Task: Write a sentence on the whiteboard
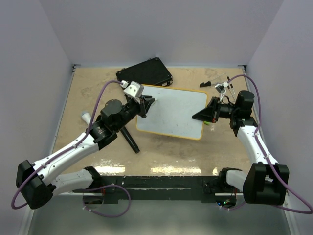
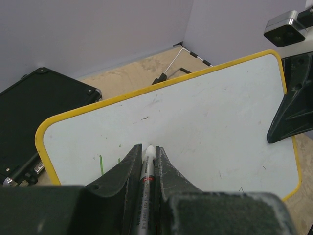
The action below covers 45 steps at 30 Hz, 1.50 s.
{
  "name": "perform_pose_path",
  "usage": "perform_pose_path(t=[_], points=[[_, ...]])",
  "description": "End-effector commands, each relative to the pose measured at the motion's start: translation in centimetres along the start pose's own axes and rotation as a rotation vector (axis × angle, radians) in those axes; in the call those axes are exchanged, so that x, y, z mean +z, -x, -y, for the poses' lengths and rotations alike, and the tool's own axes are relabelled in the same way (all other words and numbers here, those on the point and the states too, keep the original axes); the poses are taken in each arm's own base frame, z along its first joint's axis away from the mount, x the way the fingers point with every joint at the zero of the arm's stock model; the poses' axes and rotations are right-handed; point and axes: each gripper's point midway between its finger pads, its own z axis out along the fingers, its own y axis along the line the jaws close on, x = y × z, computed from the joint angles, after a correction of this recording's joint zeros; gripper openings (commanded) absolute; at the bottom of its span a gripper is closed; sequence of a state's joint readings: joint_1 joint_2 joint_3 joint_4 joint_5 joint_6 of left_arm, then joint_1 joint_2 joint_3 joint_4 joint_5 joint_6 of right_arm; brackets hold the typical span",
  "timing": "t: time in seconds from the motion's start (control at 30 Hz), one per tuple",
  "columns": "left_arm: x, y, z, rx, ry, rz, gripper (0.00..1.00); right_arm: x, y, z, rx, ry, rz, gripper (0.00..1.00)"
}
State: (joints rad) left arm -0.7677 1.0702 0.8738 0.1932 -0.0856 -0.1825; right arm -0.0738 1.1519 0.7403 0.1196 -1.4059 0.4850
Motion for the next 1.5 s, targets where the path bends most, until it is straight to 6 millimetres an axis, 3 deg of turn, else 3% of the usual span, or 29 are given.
perform_pose_path(t=[0.0, 0.67, 0.8, 1.13, 1.27, 1.47], points=[[0.1, 1.1, -0.2, -0.011, 0.01, 0.022, 0.0, -0.1, 1.6, -2.3, -0.113, 0.054, -0.011, 0.0], [-2.3, -4.9, -0.3, -0.065, 0.004, -0.122, 0.0, -0.1, 1.6, -2.3, -0.115, 0.053, -0.01, 0.0], [-2.6, -4.5, -0.1, -0.074, -0.011, -0.106, 0.0, -0.1, 1.6, -2.2, -0.113, 0.051, -0.01, 0.0], [-1.6, 2.0, 0.7, -0.08, -0.031, 0.058, 0.0, -0.1, 1.7, -2.3, -0.116, 0.053, -0.01, 0.0], [-1.1, 2.9, 0.4, -0.068, -0.012, 0.083, 0.0, -0.1, 1.6, -2.3, -0.116, 0.055, -0.012, 0.0], [-0.3, 2.4, 0.2, -0.06, 0.002, 0.072, 0.0, -0.1, 1.6, -2.3, -0.116, 0.055, -0.012, 0.0]])
